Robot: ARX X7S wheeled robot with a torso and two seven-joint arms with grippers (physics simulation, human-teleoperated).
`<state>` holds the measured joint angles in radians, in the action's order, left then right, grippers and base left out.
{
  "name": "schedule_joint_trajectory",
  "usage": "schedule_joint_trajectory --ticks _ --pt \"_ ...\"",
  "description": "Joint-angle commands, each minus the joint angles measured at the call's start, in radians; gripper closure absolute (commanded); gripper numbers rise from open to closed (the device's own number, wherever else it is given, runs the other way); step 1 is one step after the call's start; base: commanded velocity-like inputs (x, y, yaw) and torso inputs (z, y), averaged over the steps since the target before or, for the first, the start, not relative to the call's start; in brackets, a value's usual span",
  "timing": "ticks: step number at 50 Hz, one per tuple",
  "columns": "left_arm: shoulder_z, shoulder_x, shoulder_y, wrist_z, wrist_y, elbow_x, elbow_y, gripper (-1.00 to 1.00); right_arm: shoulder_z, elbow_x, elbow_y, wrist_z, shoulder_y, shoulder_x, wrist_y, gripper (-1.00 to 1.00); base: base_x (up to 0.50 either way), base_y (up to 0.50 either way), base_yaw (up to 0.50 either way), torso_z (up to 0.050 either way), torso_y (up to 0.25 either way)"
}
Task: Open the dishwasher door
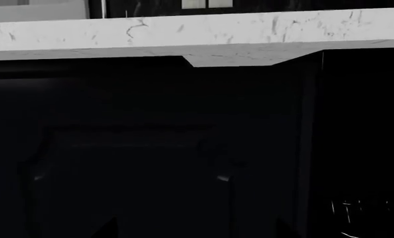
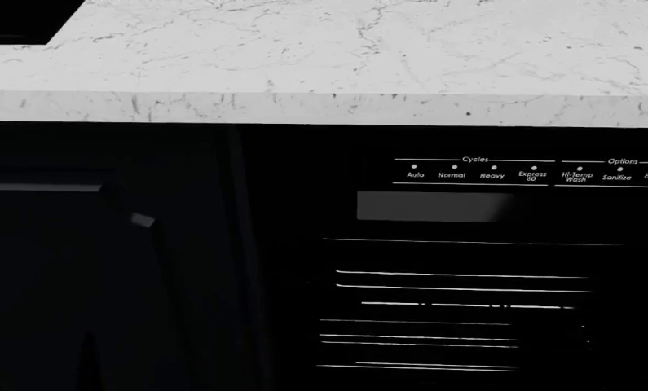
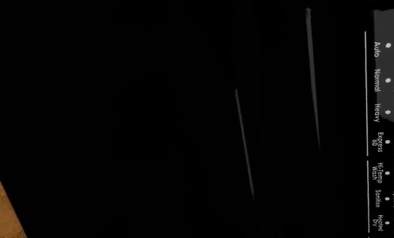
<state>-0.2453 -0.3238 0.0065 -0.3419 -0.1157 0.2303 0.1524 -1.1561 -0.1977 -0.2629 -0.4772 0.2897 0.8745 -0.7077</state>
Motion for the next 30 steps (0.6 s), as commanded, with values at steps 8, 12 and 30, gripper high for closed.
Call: schedule_joint_trajectory --ticks 8,12,30 --pt "-0.012 -0.004 -0.014 -0.003 0.016 -0.002 0.012 -1.0 -0.063 0.073 -0.002 -0.049 -0.131 -0.024 0.06 1.0 0.0 0.0 0.0 -0.002 0.0" --pt "-0.011 -0.007 -0.011 -0.004 0.012 -0.001 0.011 -1.0 -0.068 0.075 0.009 -0.066 -0.151 -0.03 0.07 1.0 0.0 0.0 0.0 0.0 0.0" --pt "-0.019 -0.009 -0.016 -0.006 0.012 -0.001 0.007 -1.0 -0.094 0.09 0.039 -0.133 -0.259 -0.037 0.119 1.0 0.0 0.0 0.0 -0.001 0.0"
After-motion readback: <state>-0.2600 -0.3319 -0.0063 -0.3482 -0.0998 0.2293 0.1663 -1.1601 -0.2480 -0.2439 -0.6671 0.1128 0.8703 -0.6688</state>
